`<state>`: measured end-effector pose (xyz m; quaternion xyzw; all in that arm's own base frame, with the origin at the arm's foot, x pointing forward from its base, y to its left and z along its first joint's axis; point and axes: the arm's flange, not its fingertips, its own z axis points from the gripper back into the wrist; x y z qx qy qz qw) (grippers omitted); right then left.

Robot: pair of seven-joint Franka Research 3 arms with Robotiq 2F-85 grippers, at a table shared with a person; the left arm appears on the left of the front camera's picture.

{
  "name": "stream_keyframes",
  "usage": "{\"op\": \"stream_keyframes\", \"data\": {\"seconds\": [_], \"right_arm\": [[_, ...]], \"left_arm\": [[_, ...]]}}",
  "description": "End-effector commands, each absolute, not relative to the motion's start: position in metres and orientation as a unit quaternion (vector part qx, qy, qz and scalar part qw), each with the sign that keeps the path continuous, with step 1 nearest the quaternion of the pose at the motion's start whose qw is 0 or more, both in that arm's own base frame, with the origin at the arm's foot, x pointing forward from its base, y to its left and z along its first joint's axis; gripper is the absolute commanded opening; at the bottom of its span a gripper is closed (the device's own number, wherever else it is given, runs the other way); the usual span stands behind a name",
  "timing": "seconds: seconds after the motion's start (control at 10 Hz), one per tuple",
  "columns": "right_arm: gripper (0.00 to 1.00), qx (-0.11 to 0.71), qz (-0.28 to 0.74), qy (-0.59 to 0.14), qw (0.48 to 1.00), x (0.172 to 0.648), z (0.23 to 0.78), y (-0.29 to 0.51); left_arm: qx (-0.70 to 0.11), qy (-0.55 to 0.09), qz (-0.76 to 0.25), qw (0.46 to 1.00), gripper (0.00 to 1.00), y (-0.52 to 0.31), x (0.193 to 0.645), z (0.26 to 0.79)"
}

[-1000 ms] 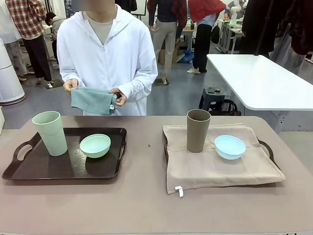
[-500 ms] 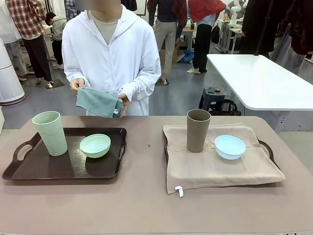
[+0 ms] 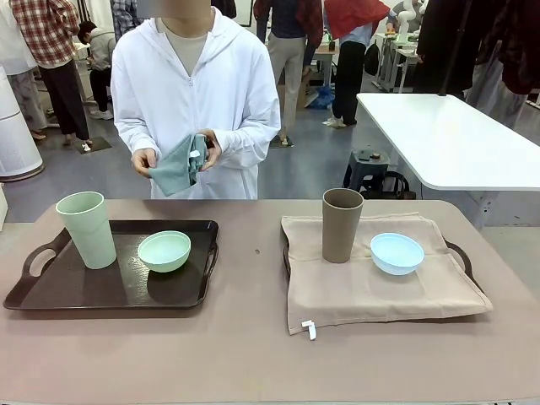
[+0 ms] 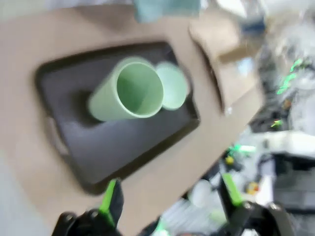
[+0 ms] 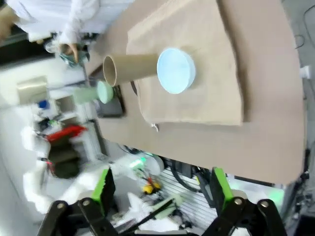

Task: Set up a tray with a mat and arrange the tableware.
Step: Pick up the Picnic Bowl and Reusable plastic cup from the Handle tray in front of the human's position and hold them in the air.

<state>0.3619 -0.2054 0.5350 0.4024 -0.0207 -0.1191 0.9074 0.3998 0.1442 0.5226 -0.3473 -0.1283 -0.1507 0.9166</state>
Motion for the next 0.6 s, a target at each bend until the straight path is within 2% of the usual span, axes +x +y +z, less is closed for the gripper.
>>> {"op": "stream_keyframes", "data": {"seconds": [0.0, 0.2, 0.5], "right_arm": [[1.00, 0.334, -0.087, -0.011, 0.938, 0.363, 0.561, -0.142], [1.00, 0.293, -0.049, -0.001, 0.955, 0.370, 0.597, -0.073], [1.00, 0.229, -0.025, 0.018, 0.973, 0.388, 0.626, 0.045]], "left_arm": [[-0.268, -0.186, -0.238, 0.915, 1.00, 0.129, 0.392, 0.537], [-0.222, -0.213, -0.326, 0.894, 1.00, 0.108, 0.392, 0.548], [-0.191, -0.175, -0.405, 0.877, 1.00, 0.086, 0.395, 0.550]]}}
